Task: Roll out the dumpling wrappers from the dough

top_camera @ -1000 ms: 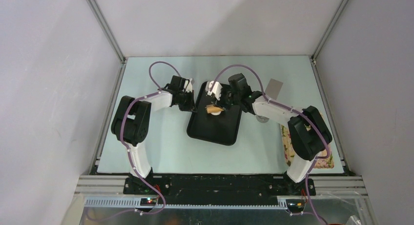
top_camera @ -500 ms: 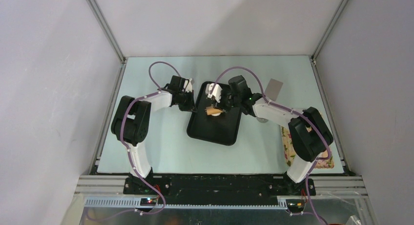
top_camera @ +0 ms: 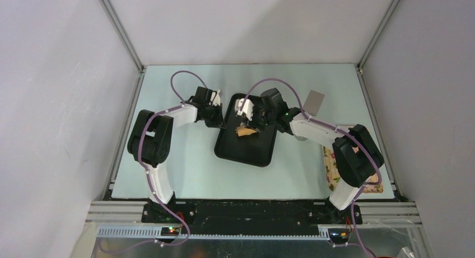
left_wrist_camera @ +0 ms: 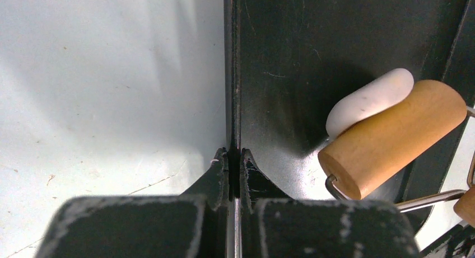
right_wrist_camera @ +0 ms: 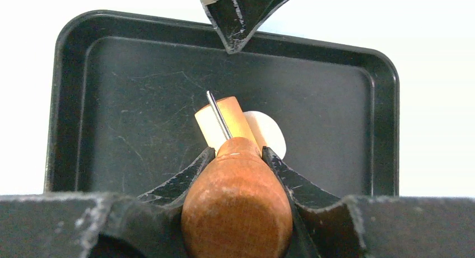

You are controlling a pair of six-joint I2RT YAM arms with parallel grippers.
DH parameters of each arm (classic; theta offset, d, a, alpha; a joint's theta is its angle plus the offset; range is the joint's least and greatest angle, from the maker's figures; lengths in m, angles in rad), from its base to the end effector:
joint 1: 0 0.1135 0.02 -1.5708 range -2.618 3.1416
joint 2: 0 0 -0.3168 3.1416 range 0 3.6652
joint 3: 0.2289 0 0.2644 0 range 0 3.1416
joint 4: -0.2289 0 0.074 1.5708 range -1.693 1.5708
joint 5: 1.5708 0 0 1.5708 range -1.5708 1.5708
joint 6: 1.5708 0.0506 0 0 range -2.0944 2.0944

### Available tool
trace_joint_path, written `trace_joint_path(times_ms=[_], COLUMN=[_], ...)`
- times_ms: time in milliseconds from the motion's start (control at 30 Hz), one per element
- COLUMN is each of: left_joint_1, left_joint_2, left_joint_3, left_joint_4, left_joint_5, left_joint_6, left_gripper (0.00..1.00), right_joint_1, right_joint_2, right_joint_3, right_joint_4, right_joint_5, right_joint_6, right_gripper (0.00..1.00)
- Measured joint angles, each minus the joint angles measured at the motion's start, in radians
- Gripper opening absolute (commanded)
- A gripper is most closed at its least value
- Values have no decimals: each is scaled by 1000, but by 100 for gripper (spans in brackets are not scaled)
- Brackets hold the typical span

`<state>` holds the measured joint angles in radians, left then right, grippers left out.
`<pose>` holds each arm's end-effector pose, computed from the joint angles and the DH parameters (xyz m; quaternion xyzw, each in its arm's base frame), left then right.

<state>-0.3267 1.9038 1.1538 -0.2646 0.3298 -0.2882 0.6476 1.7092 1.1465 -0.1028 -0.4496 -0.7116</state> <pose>0.3899 -0.1494 0.1778 0.0633 0.9475 -0.2324 0.2103 0.3118 0.2634 0.2668 -0.6268 0.6206 0.1867 0.4325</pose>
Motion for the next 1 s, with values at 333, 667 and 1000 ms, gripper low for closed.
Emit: trace_joint_path(times_ms=[333, 667, 1000], left_joint_1=[1, 4, 8], left_joint_2=[0, 2, 4], left_joint_3=[0, 0, 0], left_joint_4=[0, 0, 1], left_joint_5=[3, 14, 24], left_joint_6=[0, 0, 0], left_gripper=[0, 0, 0], right_joint_1=[25, 14, 5], right_joint_2=[-33, -142, 3], right_joint_3=[-17, 41, 264], right_joint_4=[-99, -297, -211], right_joint_5=[-45, -73, 75], right_joint_6=[28, 179, 185], right_gripper=[0, 0, 0])
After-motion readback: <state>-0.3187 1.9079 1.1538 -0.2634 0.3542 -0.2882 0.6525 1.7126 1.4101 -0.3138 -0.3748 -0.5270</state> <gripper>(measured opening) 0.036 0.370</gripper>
